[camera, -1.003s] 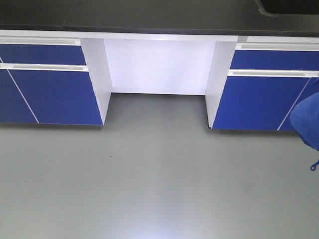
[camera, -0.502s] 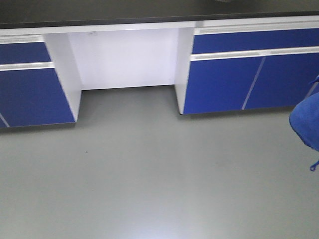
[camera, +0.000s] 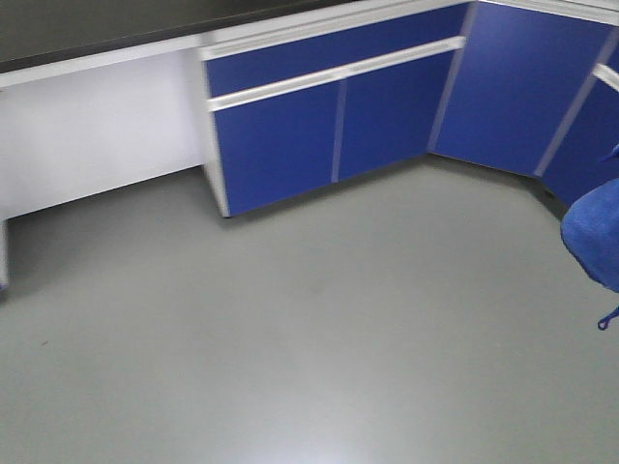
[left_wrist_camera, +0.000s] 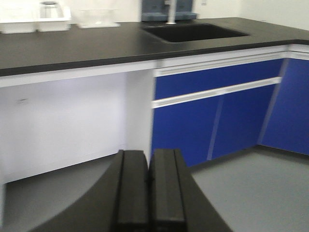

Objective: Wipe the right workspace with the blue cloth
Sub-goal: 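Hold the cloth in the right gripper while the base drives to another bench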

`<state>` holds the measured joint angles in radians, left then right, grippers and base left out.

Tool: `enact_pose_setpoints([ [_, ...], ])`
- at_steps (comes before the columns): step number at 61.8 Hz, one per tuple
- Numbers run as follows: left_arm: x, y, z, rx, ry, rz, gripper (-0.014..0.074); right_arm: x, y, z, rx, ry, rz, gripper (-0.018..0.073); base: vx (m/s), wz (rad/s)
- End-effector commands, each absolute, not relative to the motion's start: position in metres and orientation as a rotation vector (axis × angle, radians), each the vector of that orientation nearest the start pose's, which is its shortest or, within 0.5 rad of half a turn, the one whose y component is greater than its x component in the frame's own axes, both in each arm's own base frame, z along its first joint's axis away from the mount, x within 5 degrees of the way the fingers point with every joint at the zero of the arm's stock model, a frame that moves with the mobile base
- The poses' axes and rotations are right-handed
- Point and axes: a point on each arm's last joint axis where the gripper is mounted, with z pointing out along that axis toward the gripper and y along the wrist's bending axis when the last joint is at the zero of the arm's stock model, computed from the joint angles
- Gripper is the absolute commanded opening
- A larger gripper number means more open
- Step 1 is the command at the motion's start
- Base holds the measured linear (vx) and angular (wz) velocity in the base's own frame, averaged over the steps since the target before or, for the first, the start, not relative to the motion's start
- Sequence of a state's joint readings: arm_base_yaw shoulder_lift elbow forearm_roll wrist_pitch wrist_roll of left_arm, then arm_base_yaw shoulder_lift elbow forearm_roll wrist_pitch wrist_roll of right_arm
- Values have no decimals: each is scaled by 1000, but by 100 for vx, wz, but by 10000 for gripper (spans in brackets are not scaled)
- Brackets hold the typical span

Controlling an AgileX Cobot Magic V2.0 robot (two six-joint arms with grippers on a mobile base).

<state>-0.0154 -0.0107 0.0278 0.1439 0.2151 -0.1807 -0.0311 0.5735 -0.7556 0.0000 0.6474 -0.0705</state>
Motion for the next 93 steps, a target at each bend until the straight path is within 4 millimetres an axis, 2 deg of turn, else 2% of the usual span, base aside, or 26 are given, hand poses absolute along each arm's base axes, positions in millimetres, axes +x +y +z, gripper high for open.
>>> enact_pose_setpoints([
  [1,56,1,183,-43,1645,-27,-6,105,-3,380,-45,1841,-74,-8,-4,-78],
  [46,56,1,183,-43,1645,-27,-6,105,-3,380,-45,1841,-74,-8,3,-71],
  [93,56,1,183,-43,1645,-27,-6,105,-3,379,-45,1841,-74,-8,17,-65],
])
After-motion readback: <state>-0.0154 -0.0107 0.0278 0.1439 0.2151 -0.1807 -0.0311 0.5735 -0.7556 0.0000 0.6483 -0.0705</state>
